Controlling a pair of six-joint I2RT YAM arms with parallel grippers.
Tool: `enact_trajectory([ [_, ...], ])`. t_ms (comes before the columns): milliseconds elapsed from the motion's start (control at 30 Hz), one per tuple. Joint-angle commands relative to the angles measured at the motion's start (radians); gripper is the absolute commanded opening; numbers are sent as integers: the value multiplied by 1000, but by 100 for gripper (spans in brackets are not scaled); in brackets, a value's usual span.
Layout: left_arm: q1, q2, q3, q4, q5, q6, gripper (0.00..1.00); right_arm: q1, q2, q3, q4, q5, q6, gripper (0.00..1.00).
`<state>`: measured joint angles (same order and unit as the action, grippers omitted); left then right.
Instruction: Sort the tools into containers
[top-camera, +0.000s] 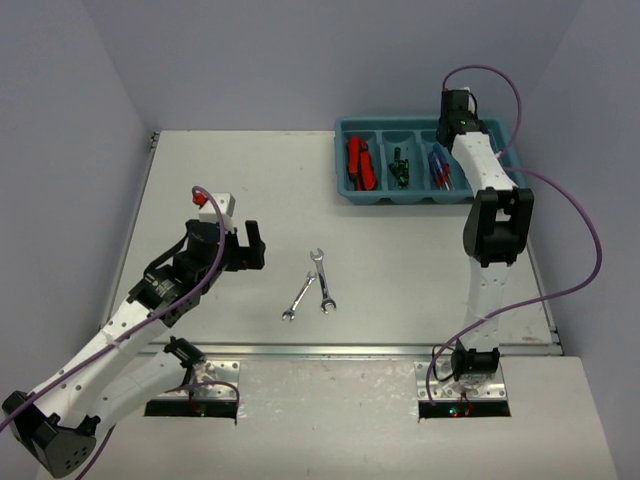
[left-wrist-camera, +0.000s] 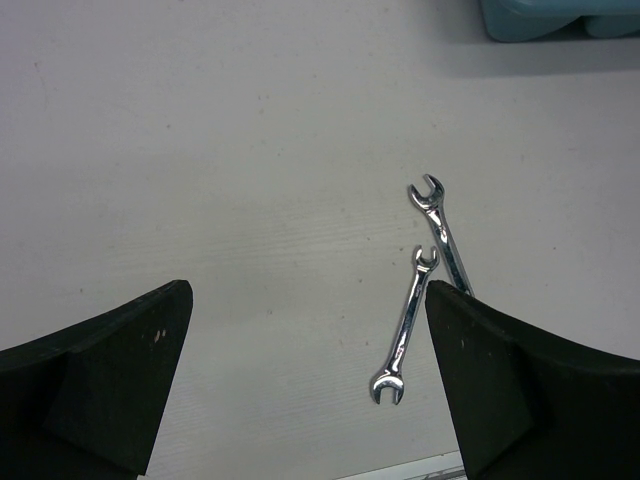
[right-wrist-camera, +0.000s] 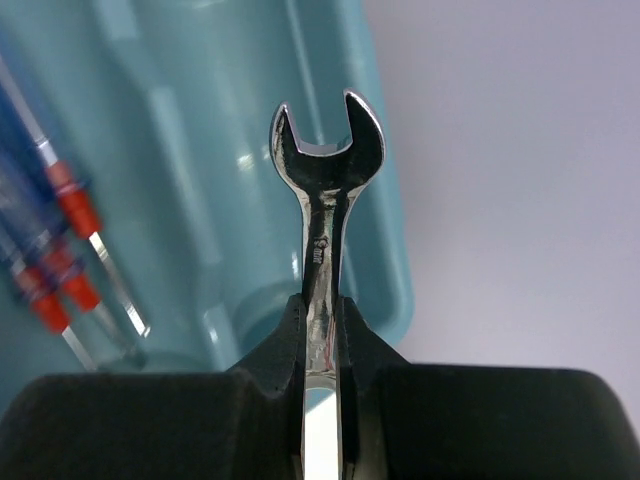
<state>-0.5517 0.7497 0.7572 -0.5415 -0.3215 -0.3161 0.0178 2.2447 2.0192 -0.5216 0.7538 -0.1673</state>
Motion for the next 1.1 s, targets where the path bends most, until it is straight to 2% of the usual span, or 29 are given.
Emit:
enact_trajectory([
  [0, -12, 7, 0, 49, 16, 2, 100, 4, -48, -76, 340, 104, -107, 0],
  [133, -14, 11, 1, 50, 16, 2, 100, 8, -10, -61, 408, 134, -163, 0],
  [333, -14, 8, -1, 49, 13, 2, 100, 5, 32, -135, 659, 157, -363, 0],
  [600, -14, 10, -1, 48, 10, 2, 100, -8, 95, -111, 627, 147, -344, 0],
  [733, -14, 3, -1, 48, 8, 2, 100, -38, 125, -118, 553, 135, -264, 0],
  [833, -14, -3, -1, 48, 2, 0, 100, -50, 150, -97, 493, 145, -231, 10],
  [933, -14, -6, -1, 48, 1, 0, 100, -50, 145, -85, 471, 155, -215, 32],
  [1000, -14, -5, -1, 49, 1, 0, 100, -49, 129, -67, 410, 141, -164, 51],
  [1067, -14, -2, -1, 48, 1, 0, 100, -44, 115, -41, 365, 128, -133, 58],
])
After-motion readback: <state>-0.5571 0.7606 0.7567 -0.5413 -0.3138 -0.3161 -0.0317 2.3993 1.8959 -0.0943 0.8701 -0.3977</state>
